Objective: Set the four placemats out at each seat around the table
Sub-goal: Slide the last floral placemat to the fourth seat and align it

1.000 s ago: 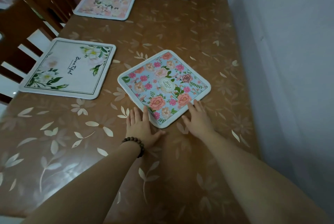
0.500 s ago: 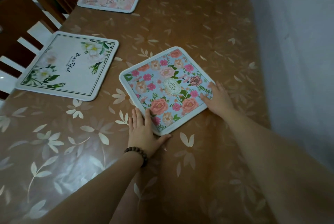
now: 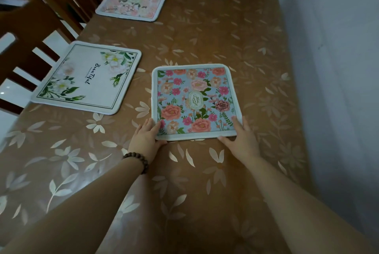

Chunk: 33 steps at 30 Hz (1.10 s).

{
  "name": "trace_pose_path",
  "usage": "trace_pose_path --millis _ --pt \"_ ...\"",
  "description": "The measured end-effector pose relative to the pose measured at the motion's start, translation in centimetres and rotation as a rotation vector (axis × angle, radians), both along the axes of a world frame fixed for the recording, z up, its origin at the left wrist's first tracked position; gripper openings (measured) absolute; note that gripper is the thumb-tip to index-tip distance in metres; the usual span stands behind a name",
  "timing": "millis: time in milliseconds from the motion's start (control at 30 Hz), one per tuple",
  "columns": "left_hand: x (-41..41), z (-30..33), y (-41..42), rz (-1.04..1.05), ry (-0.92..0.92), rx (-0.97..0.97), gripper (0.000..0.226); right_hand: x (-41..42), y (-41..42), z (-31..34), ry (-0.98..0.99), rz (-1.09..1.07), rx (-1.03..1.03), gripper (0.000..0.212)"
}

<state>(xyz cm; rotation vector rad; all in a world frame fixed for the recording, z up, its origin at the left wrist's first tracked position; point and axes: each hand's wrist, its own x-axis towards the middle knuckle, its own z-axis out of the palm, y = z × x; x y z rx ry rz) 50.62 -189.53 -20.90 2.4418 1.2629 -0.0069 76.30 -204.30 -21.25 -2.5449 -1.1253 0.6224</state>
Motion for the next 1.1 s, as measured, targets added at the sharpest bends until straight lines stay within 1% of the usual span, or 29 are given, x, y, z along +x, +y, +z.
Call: trace_pose_path --millis 67,167,233,300,400,467,567,700,800,900,1000,1100 --pt "-0.9 0.1 0.7 -0.027 0.053 0.006 0.068 -1.4 -1.0 -0.1 0.021 -0.022 0.023 0.086" --pt "-1.7 0.2 1.9 -0.078 0.083 0.011 0.066 -2.4 -1.9 -0.1 -0.012 -0.043 0.043 0.080" --pt "-1.9 0.2 2.5 -0.120 0.091 0.022 0.064 -2.2 -2.0 -0.1 -0.106 0.001 0.059 0.074" --pt "-1.9 0.1 2.8 -0.152 0.101 0.043 0.060 -1.7 -2.1 -0.1 -0.253 0.099 0.042 0.070" --pt "-2.1 -0.3 2.6 -0.169 0.098 0.085 0.050 -1.0 -2.3 -0.5 -0.417 0.230 -0.086 0.067" --pt "-2.3 -0.6 2.3 -0.164 0.100 0.111 0.044 -0.9 -2.5 -0.9 -0.494 0.300 -0.155 0.062" --pt "-2.3 -0.7 2.1 -0.181 0.125 0.119 0.042 -0.8 -2.7 -1.1 -0.542 0.340 -0.162 0.051" --pt "-2.4 -0.7 1.8 -0.163 0.113 0.081 0.040 -0.5 -2.4 -0.6 -0.486 0.303 -0.124 0.051" --pt "-2.8 -0.3 1.1 -0.132 0.055 0.060 0.038 -1.2 -3.0 -0.1 -0.417 0.276 -0.117 0.053" --pt "-3.7 0.2 -0.1 -0.113 0.007 0.044 0.035 -2.9 -4.7 0.2 -0.352 0.239 -0.099 0.054" --pt "-5.3 0.3 -2.1 -0.052 0.003 -0.017 0.035 -5.1 -6.8 0.7 -0.294 0.198 -0.106 0.057" --pt "-6.9 0.6 -4.4 -0.053 0.005 -0.042 0.033 -7.3 -9.0 1.3 -0.247 0.171 -0.125 0.057"
